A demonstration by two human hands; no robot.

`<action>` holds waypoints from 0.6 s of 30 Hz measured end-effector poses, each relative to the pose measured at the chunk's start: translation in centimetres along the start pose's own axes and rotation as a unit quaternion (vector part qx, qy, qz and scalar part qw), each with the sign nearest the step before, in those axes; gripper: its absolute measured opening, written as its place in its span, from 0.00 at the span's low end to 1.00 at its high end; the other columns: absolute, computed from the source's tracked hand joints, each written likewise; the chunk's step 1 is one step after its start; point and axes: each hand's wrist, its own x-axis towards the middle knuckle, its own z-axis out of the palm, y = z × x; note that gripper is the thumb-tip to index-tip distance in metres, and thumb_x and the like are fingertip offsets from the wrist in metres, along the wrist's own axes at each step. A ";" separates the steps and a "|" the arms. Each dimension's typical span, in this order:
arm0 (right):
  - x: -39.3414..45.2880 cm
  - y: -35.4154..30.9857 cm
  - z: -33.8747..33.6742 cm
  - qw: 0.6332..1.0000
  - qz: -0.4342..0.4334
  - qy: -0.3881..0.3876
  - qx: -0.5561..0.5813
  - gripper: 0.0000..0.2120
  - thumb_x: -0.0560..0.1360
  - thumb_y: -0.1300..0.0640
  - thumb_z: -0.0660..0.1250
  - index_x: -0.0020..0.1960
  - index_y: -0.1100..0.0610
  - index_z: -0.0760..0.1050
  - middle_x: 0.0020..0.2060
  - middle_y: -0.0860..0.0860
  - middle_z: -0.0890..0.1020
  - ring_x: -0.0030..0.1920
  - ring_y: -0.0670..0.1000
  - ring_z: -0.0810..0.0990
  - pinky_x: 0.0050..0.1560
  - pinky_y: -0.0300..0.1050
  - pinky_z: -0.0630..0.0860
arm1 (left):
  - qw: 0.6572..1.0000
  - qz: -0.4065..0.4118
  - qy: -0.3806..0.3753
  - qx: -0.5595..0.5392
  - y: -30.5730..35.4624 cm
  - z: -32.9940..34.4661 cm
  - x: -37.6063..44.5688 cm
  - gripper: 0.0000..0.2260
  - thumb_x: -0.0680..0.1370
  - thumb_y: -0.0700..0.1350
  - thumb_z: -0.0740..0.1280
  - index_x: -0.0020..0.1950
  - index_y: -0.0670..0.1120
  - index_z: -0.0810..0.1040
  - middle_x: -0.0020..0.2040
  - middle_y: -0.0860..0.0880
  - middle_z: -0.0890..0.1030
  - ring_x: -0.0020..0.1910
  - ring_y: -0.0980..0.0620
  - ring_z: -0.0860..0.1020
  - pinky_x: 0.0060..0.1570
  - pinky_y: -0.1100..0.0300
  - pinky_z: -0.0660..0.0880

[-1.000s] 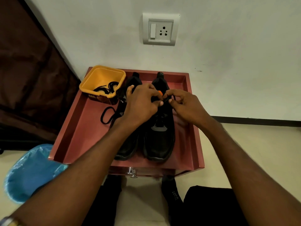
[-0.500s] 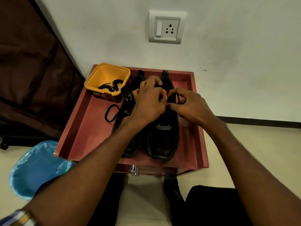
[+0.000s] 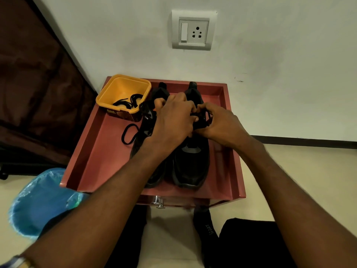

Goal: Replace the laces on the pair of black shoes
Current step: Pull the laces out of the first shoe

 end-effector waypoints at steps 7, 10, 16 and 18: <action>0.2 0.6 0.4 1.000 0.002 0.011 -0.010 0.34 0.61 0.34 0.81 0.63 0.40 0.73 0.59 0.42 0.82 0.51 0.46 0.82 0.52 0.50 0.81 | 0.999 -0.033 -0.023 -0.006 -0.3 -0.1 0.1 0.04 0.78 0.43 0.71 0.50 0.52 0.82 0.55 0.51 0.77 0.60 0.48 0.73 0.57 0.50 0.60; 0.2 0.8 0.5 1.000 0.002 0.016 -0.013 0.35 0.61 0.34 0.81 0.63 0.39 0.72 0.58 0.41 0.82 0.51 0.47 0.82 0.52 0.51 0.82 | 0.986 -0.103 -0.051 -0.119 -1.1 0.0 0.7 0.08 0.79 0.38 0.68 0.50 0.51 0.83 0.52 0.52 0.79 0.63 0.47 0.73 0.60 0.49 0.64; 0.4 1.0 0.5 1.000 0.003 0.013 -0.009 0.34 0.60 0.35 0.81 0.62 0.38 0.71 0.57 0.41 0.82 0.51 0.47 0.82 0.52 0.54 0.82 | 0.923 -0.148 -0.063 -0.349 -2.5 -0.4 0.8 0.09 0.84 0.43 0.65 0.45 0.50 0.82 0.41 0.53 0.85 0.46 0.58 0.82 0.60 0.42 0.76; 0.3 1.1 0.6 1.000 0.003 0.017 -0.013 0.34 0.61 0.35 0.82 0.63 0.39 0.72 0.57 0.41 0.82 0.50 0.46 0.82 0.51 0.53 0.82 | 0.935 -0.125 -0.061 -0.327 -2.5 -0.5 0.8 0.06 0.84 0.45 0.64 0.50 0.50 0.80 0.39 0.53 0.84 0.40 0.62 0.80 0.54 0.46 0.75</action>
